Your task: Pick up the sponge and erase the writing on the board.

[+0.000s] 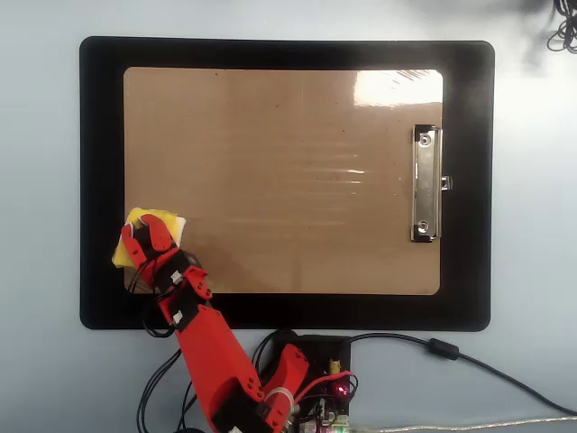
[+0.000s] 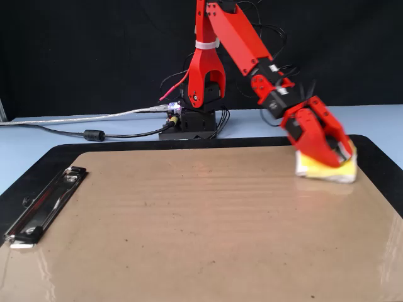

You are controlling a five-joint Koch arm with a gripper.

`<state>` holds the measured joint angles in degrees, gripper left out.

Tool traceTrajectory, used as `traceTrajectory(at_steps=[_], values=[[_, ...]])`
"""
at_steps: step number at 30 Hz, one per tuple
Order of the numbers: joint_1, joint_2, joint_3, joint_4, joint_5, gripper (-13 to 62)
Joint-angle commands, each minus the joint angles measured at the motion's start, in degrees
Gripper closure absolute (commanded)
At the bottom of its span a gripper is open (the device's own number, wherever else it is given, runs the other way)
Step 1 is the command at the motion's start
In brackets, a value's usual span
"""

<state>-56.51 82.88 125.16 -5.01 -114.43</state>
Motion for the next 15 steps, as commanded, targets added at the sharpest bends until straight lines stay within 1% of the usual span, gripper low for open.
traceTrajectory(at_steps=[1, 4, 6, 11, 15], values=[[-2.6, -0.1, 0.1, 1.1, -5.2, 57.3], [-3.1, 0.0, 1.1, 1.5, -5.4, 57.3], [-3.5, 1.4, 4.6, 1.3, -5.3, 57.2], [-3.6, 9.1, 11.9, 2.4, -5.2, 57.2], [-3.2, 10.1, 12.2, 1.8, -5.2, 56.9]])
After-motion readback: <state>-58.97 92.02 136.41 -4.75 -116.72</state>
